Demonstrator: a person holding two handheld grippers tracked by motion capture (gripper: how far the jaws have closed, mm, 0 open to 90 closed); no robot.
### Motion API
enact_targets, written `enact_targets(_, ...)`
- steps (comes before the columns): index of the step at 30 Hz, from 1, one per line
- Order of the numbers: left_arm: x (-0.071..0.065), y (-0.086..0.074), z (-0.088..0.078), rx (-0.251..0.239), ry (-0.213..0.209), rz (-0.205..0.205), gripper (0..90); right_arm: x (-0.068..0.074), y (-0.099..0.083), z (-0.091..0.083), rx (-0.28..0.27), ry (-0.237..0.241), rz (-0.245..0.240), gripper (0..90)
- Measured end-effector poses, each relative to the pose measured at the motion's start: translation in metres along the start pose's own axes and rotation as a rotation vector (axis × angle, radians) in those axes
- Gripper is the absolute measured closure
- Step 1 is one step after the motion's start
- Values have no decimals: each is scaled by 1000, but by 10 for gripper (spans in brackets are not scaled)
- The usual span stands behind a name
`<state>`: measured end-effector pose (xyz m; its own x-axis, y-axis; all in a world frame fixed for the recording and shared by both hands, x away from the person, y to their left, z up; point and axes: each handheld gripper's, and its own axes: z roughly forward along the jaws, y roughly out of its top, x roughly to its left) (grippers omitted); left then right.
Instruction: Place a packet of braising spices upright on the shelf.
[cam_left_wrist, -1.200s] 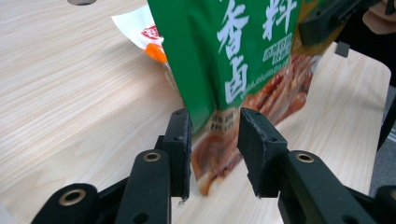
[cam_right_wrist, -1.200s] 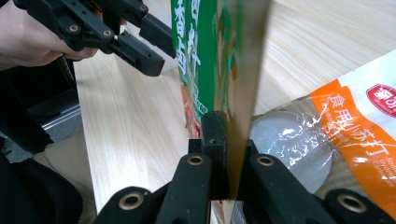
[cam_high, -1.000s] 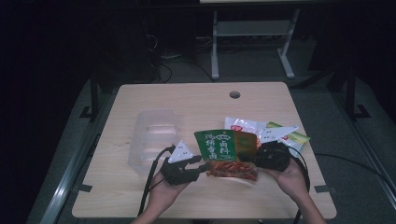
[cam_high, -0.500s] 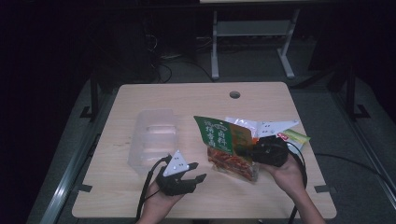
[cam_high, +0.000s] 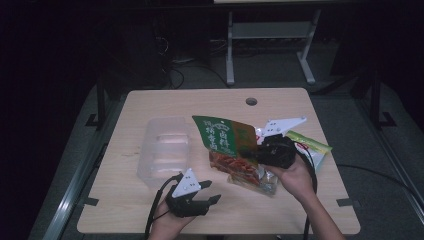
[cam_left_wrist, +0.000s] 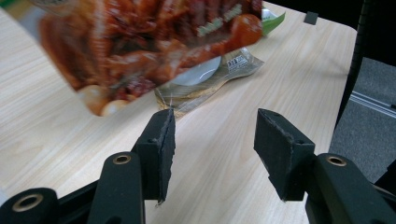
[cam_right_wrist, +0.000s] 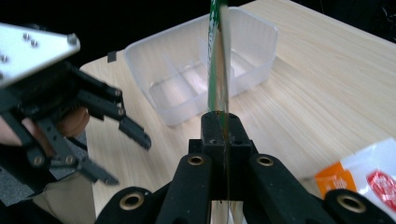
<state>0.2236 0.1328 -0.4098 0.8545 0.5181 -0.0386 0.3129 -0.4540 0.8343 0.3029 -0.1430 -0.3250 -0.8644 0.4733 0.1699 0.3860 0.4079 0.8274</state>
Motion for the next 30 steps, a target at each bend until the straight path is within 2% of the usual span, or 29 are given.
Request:
enact_targets(9, -1, -2, -1, -15, -5, -1, 462, 0, 31, 18, -16, 17, -29, 899)
enact_targets(12, -1, -3, -1, -15, -15, -14, 454, -1, 44, 27, -17, 22, -44, 899)
enact_targets(20, 1, -6, 1, 0, -26, 8, 438, -2, 66, 46, -18, 48, -81, 899)
enact_targets(22, 0, -6, 2, -2, -29, -3, 437, -2, 71, 51, -16, 54, -77, 899)
enact_targets(30, 1, -6, -1, -12, -26, -3, 433, -2, 86, 70, -19, 73, -75, 899)
